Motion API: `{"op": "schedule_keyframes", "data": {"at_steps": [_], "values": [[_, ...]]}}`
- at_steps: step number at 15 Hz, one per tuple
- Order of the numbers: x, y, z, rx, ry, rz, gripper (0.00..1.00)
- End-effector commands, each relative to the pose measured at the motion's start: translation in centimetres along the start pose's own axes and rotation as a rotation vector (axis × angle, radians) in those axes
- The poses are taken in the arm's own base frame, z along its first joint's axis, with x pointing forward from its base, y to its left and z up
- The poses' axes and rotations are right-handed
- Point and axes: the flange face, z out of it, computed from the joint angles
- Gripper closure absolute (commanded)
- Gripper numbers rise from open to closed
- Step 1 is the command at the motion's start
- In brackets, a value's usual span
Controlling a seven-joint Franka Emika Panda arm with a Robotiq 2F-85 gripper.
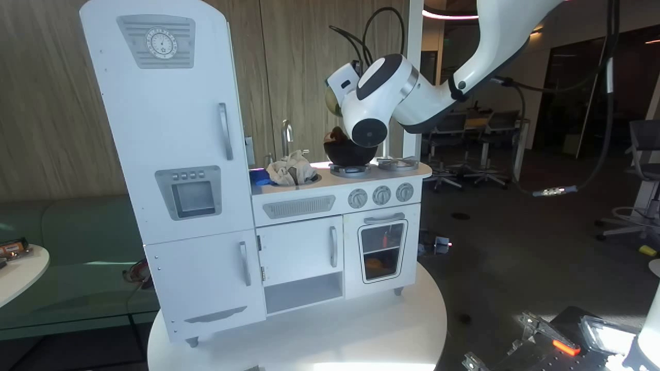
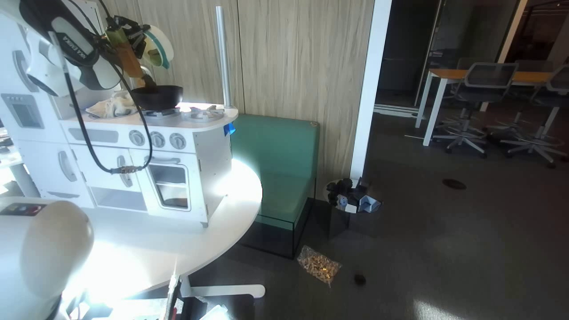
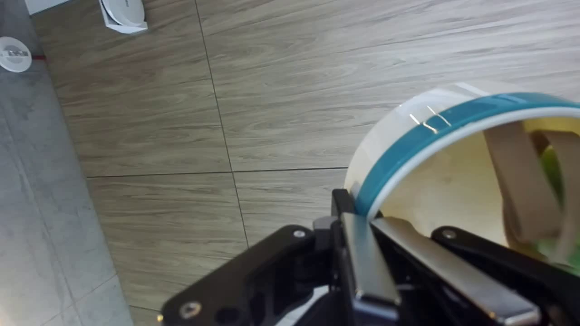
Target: Pour the contents of the white bowl into the pot then stir inside the pot
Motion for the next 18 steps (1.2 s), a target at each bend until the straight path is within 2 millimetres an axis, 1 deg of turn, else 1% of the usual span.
{"op": "schedule_keyframes", "data": {"at_steps": [1,2,5,7,8,9,11,14,16,18], "values": [[-0.4,0.0,0.2,-0.057,0.003,-0.022,0.97],[-0.8,-0.5,0.4,-0.061,-0.008,-0.037,0.97],[-1.3,-1.1,0.4,-0.038,-0.038,-0.053,0.97],[-1.5,-0.6,0.5,-0.013,-0.077,-0.038,0.97],[-1.4,0.3,0.3,0.028,-0.1,-0.018,0.97],[-1.3,1.4,0.2,0.059,-0.125,0.015,0.97],[-1.3,4.3,0.3,0.144,-0.2,0.09,0.97],[-2.1,10.2,1.4,0.253,-0.318,0.234,0.97],[-3.6,14.2,2.4,0.323,-0.408,0.31,0.97],[-5.9,17.2,3.4,0.407,-0.498,0.37,0.98]]}}
